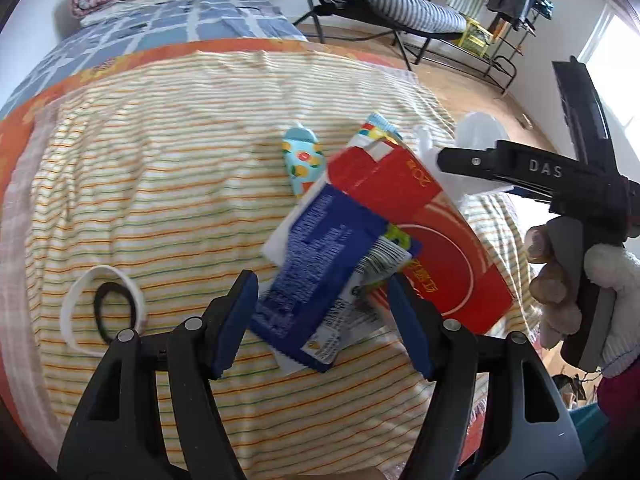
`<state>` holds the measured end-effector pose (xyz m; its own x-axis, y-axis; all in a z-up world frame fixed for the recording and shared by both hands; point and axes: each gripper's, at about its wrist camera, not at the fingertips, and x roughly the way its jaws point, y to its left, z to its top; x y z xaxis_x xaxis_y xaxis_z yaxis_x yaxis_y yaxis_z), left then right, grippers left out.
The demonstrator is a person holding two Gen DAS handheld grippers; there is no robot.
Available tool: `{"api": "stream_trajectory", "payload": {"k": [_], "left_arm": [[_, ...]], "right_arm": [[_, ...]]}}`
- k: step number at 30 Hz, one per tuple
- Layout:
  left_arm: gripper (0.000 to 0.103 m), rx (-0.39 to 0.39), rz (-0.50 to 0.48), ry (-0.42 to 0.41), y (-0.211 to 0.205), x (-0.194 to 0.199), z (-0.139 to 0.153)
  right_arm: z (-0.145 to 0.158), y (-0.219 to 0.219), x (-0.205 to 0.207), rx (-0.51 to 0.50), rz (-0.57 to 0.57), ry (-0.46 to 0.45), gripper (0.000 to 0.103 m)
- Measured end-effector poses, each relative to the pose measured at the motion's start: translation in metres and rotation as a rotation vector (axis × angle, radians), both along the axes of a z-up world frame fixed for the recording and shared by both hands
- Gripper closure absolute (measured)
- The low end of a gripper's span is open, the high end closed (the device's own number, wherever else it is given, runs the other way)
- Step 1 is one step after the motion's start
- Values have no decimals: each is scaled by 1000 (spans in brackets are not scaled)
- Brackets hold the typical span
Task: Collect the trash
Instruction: 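Grasp the blue snack wrapper with the left tool while the right tool grasps the white plastic bag, then carry the wrapper and bag to the blue basket and release both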
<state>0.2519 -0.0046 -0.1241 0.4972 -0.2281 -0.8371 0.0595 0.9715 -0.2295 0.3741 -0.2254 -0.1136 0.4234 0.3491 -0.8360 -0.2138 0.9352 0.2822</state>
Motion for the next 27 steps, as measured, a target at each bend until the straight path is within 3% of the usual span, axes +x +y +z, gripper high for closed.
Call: {"api": "stream_trajectory", "payload": {"k": [4,7,9,10,11,27], "left_arm": [[58,-25,5,28,0,0,-7],[59,-33,22,23,3,-2,-8],[59,-28,22,18,4,-4,-6],[59,-26,22,13,4,-6,-5],[60,-23,24,8,4,-7,-4],[61,-47,75,-59,26,-34,30]], "right_arm": [[-4,2,-2,10,22,22,17],[-6,-1,-2,26,25,36,39],[-6,-5,-3,46,18,40,48],[-6,-8,-4,63,15,40,61],[-5,-9,-4,79,15,41,68],[43,-30,-35,76,4,-99,71]]}}
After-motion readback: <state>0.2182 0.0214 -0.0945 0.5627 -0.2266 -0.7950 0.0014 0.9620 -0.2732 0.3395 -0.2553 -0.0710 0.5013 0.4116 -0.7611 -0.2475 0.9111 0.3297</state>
